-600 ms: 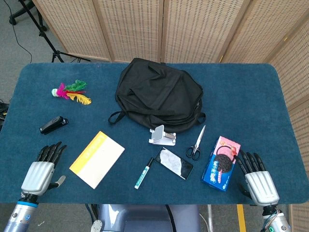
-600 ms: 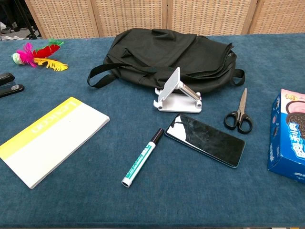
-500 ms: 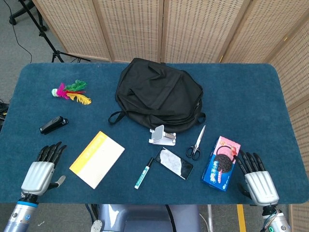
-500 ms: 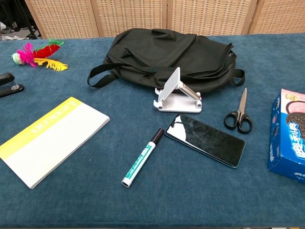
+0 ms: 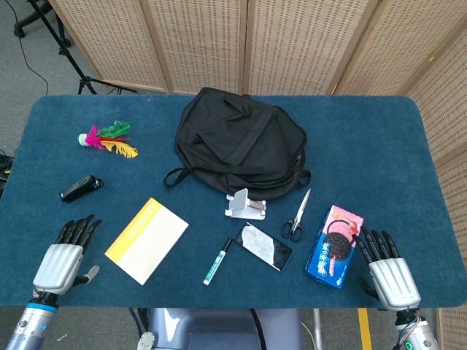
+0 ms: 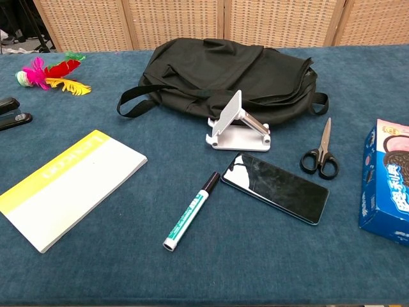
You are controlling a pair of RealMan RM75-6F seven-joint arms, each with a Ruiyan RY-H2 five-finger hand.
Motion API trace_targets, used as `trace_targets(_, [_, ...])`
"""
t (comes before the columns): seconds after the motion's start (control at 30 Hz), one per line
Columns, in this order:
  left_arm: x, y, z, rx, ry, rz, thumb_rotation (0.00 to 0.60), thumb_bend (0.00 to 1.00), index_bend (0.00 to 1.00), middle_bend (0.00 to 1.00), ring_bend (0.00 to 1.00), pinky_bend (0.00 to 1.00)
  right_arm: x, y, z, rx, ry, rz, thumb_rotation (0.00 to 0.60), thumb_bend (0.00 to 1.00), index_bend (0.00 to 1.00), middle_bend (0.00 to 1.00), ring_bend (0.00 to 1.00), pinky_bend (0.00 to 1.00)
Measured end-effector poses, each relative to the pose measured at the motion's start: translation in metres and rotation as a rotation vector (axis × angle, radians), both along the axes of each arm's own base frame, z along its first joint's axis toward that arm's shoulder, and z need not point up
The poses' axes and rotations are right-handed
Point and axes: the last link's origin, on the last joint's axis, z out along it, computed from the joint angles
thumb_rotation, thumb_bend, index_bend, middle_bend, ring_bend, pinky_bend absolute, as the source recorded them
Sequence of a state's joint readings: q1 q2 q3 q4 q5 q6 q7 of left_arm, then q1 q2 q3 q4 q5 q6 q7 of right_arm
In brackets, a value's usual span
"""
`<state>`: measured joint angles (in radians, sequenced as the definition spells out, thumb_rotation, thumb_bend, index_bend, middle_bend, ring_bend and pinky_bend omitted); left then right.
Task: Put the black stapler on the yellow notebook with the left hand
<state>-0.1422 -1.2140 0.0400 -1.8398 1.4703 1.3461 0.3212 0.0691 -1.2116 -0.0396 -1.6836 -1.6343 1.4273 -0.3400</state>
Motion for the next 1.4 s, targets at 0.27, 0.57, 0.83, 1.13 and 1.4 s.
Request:
trace_targets(0.27, [0.004, -0.002, 0.000, 0.003, -0.001, -0.011, 0.600, 0.24, 0.00, 0.00, 0.00, 0.02, 0.000, 0.002, 0.003, -0.004, -0.003, 0.003, 0.600, 0.34, 0.07, 0.00, 0.00, 0.00])
trace_targets(0.57, [0.005, -0.003, 0.002, 0.006, -0.006, -0.013, 0.600, 0.24, 0.00, 0.00, 0.00, 0.00, 0.001, 0.003, 0.003, -0.004, -0.005, 0.011, 0.600, 0.34, 0.07, 0.00, 0.00, 0.00])
trace_targets(0.83, [0.005, -0.002, 0.002, 0.007, -0.008, -0.013, 0.600, 0.24, 0.00, 0.00, 0.00, 0.00, 0.001, 0.002, 0.004, -0.008, -0.006, 0.009, 0.600, 0.34, 0.07, 0.00, 0.00, 0.00])
trace_targets(1.13, [0.004, 0.038, 0.016, 0.034, 0.034, -0.009, 0.600, 0.24, 0.00, 0.00, 0.00, 0.00, 0.001, 0.002, 0.003, -0.007, -0.004, 0.009, 0.600, 0.34, 0.07, 0.00, 0.00, 0.00])
trace_targets(1.4, [-0.015, 0.089, 0.023, 0.007, 0.110, 0.065, 0.600, 0.25, 0.00, 0.00, 0.00, 0.00, 0.000, 0.001, 0.003, -0.007, -0.003, 0.004, 0.600, 0.34, 0.07, 0.00, 0.00, 0.00])
